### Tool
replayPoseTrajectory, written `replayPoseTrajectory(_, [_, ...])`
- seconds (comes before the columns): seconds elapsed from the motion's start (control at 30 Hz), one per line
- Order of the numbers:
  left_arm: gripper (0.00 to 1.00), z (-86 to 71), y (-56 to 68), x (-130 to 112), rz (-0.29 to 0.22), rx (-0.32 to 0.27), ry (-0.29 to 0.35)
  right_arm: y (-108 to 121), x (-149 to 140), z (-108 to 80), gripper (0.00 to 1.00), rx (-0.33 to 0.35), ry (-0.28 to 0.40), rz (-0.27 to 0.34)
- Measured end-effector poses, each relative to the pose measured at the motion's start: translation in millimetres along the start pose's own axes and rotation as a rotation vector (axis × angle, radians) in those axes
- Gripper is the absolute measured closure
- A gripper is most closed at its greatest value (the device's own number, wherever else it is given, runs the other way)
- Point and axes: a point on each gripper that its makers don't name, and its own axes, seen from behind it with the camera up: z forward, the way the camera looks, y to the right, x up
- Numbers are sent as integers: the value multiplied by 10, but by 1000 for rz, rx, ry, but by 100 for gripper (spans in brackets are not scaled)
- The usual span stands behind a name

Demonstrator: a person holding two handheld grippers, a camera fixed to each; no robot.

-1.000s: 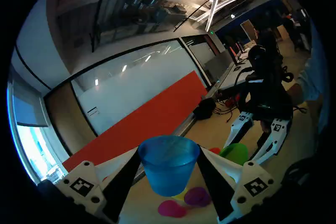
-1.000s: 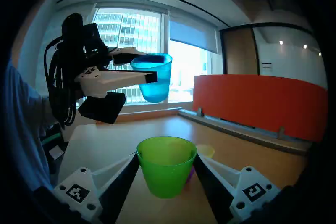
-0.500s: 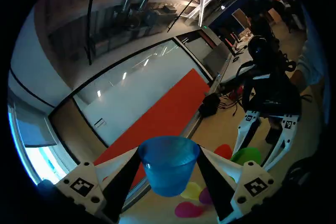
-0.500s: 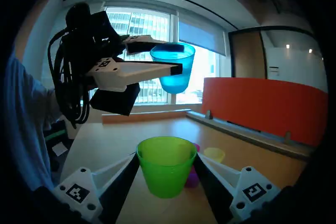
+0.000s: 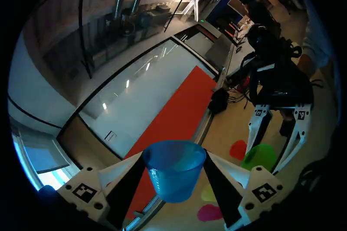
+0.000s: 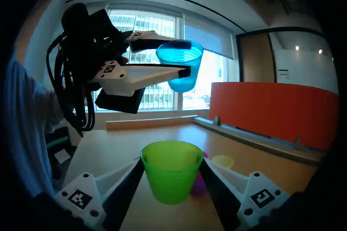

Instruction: Pour water

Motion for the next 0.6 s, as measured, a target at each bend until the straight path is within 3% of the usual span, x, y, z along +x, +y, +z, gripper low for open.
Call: replayPoseTrajectory(0.6, [11, 79, 23, 57, 185, 12, -17, 53, 19, 37, 9, 3, 8, 1])
